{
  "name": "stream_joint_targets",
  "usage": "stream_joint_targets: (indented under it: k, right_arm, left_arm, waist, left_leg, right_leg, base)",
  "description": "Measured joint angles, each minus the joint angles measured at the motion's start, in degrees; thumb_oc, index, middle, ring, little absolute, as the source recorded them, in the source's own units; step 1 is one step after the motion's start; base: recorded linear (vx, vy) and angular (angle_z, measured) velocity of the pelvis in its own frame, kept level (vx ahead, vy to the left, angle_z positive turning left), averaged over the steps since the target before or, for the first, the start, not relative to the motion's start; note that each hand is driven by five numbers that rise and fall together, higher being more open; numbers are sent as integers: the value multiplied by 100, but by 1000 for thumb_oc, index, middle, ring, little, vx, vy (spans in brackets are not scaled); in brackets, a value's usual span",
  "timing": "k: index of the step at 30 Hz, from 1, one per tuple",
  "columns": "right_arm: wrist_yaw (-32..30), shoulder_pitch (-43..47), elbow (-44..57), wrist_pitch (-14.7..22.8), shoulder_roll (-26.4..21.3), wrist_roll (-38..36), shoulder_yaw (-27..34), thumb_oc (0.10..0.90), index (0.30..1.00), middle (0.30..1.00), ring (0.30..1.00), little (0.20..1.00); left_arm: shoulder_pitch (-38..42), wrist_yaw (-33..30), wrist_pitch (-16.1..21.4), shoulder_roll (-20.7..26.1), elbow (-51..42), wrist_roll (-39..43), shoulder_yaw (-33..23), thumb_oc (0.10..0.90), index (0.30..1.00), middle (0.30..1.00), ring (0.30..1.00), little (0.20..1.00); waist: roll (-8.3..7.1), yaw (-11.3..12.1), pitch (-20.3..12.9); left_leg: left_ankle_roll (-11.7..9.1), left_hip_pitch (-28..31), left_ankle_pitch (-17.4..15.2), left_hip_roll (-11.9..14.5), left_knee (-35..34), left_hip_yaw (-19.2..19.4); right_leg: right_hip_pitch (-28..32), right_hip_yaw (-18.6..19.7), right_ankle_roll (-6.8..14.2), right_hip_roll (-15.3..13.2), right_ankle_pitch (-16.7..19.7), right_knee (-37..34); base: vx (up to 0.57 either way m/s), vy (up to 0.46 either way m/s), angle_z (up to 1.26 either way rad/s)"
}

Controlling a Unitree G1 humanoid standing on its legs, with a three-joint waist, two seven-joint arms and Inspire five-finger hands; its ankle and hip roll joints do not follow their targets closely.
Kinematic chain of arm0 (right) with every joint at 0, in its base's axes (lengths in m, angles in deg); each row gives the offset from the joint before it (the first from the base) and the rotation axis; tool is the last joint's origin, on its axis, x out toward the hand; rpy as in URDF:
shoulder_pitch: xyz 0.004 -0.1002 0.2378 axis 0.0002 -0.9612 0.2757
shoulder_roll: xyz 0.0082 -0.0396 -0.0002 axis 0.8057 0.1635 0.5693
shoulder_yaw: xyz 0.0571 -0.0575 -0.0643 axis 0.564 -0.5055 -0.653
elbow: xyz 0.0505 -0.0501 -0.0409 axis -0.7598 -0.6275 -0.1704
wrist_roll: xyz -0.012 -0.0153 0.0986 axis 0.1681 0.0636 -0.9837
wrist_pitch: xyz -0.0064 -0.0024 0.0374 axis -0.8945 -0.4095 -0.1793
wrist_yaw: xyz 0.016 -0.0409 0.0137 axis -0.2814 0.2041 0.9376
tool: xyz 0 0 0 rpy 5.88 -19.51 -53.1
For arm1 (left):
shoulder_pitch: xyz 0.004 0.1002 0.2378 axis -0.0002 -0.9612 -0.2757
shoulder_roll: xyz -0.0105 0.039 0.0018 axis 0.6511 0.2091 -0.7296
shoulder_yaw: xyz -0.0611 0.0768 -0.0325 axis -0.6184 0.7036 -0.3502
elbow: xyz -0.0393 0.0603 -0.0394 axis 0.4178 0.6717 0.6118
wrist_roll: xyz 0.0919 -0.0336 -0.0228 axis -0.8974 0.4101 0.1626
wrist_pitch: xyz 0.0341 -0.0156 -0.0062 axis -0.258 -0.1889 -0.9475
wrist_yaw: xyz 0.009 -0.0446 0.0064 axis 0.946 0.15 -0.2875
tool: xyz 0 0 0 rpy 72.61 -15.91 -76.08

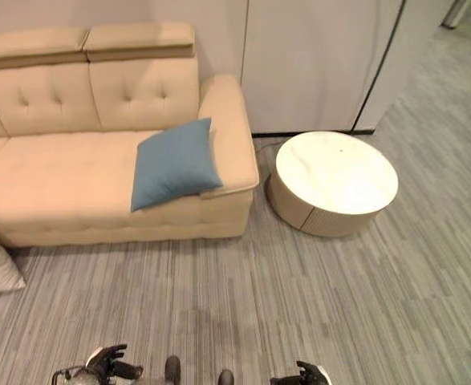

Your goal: Pick up all the scattered cushions and arrange them neatly on the sofa.

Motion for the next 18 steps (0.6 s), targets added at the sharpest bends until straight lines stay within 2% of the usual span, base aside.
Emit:
stream_joint_targets:
  k: [2, 4, 7, 8, 9, 10, 14, 16, 17, 18]
  right_arm:
    - [-40, -106, 36, -5, 1, -16, -1, 800, 900, 900, 900, 900]
    - [-79, -83, 38, -29, 46, -16, -1, 800, 900, 900, 900, 900]
    - [-83, -47, 43, -27, 51, -14, 2, 800, 900, 900, 900, 900]
    - [-90, -51, 43, -27, 55, -14, 6, 800, 900, 900, 900, 900]
    - [-82, -99, 55, -20, 134, -3, 3, 800, 900, 900, 900, 900]
    - [-82, -84, 57, -23, 184, 6, 1, 800, 900, 900, 900, 900]
    - [-77, 118, 76, -24, 339, 49, -41, 800, 900, 900, 900, 900]
    - [-77, 170, 115, -23, 336, 54, -46, 800, 900, 900, 900, 900]
    - [-77, 229, 116, -23, 336, 77, -55, 800, 900, 900, 900, 900]
    - [-77, 259, 135, -22, 348, 101, -63, 800, 900, 900, 900, 900]
  left_arm:
    - [89, -1, 5, -48, -3, 0, 12, 800, 900, 900, 900, 900]
    - [174, -2, 9, -94, -24, -1, 76, 800, 900, 900, 900, 900]
    - [-38, -8, 2, -102, 30, 8, -87, 800, 900, 900, 900, 900]
    - [-54, -4, 3, -105, 62, 9, -97, 800, 900, 900, 900, 900]
    - [-55, -12, -1, -75, 125, 6, -118, 800, 900, 900, 900, 900]
    - [-56, -10, 2, -55, 126, 7, -127, 800, 900, 900, 900, 900]
    - [-58, -13, 1, 34, 151, 13, -234, 800, 900, 900, 900, 900]
    - [-48, -23, 1, 51, 163, 19, -251, 800, 900, 900, 900, 900]
    - [-48, -23, 1, 75, 180, 28, -248, 800, 900, 900, 900, 900]
    - [-54, -40, 0, 139, 197, 67, -243, 800, 900, 900, 900, 900]
  waist:
    - [-18, -50, 4]
    - [13, -69, 1]
    - [62, -70, -27]
    - [71, -69, -41]
    - [-47, 3, -100]
    - [-105, 47, -134]
    - [-142, 135, -159]
    - [-117, 209, -162]
    - [-82, 210, -151]
    - [-84, 210, -152]
  left_leg:
    - [42, -132, -29, 202, 40, 588]
    - [38, -246, -22, 431, -159, 1150]
    - [63, 156, 1, 426, -692, 1031]
    - [192, 216, 34, 422, -751, 1024]
    - [350, 285, 26, 247, -775, 1006]
    - [422, 292, -24, 146, -782, 1002]
    - [650, 258, -183, -132, -787, 989]
    - [710, 261, -227, -166, -787, 1007]
    - [749, 278, -245, -155, -786, 978]
    - [809, 304, -259, -148, -771, 933]
  right_leg:
    - [-23, -255, -92, -48, -74, -36]
    - [-168, -391, 16, -51, -21, 2]
    - [-36, -396, 192, -21, -63, 4]
    - [-4, -404, 241, -26, -86, 4]
    - [-30, -375, 390, -183, -138, 90]
    - [-35, -373, 464, -259, -158, 125]
    - [-274, -359, 730, -589, -316, 564]
    - [-449, -300, 830, -682, -389, 938]
    - [-654, -288, 900, -762, -458, 1406]
    - [-993, -264, 951, -904, -650, 2204]
  base:
    - [40, 71, 67]
    - [201, 135, 55]
    - [154, 137, 1]
    - [132, 144, 6]
    - [107, 148, 10]
    - [131, 188, 13]
    - [92, 184, 5]
    - [48, 114, -3]
    - [42, 80, 17]
    - [118, 89, 30]
